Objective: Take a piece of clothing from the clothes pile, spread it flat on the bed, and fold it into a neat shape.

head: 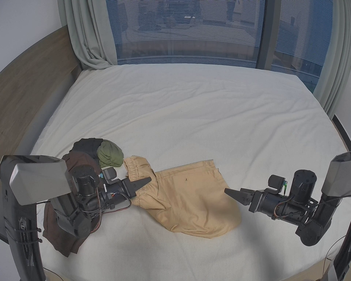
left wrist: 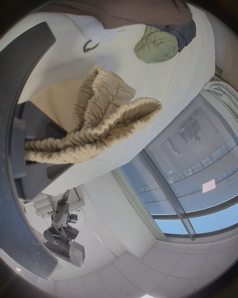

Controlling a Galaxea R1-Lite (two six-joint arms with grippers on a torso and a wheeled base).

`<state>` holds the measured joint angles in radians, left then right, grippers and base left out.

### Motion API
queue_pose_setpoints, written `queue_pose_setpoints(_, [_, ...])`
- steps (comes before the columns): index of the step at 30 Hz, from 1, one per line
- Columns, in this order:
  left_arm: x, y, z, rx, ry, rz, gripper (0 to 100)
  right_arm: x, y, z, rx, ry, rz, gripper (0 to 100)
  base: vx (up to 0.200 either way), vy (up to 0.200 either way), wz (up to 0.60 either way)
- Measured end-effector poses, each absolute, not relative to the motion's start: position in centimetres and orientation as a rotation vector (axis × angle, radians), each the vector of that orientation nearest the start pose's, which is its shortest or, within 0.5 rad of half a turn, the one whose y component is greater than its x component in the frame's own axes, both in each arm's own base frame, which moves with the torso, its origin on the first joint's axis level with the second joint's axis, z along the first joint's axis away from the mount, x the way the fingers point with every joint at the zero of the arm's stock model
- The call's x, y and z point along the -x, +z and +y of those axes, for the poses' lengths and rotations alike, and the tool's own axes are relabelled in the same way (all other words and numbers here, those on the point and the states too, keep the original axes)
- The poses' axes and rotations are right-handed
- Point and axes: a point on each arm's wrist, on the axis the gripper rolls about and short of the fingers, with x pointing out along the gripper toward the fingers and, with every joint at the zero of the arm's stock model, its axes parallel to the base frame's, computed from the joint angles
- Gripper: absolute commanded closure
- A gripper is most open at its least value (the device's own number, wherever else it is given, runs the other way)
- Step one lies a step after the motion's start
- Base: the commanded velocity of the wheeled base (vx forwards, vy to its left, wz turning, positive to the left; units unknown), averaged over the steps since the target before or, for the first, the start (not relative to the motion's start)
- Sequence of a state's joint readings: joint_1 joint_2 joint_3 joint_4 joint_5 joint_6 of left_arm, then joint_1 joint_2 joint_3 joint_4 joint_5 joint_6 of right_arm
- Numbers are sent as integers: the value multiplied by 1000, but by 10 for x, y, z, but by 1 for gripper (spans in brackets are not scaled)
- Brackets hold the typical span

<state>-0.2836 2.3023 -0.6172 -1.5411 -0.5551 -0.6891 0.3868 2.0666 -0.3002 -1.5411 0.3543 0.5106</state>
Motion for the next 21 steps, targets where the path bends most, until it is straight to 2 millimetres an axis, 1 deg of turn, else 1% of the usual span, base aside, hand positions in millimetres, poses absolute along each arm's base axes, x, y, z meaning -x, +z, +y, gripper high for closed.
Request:
queue_pose_setpoints(5, [-341,31,-124,672,-789,417,100,-261,56,111,-484,652,404,0,0,0,0])
queue_pose_setpoints(14, [-347,31,-137,670,-823,408,100,-268,59,103,-490,632,379,0,0,0,0])
queue_pose_setpoints(21, [-354,32,-151,679,-837,403,100,-270,59,99,-493,623,371,0,0,0,0])
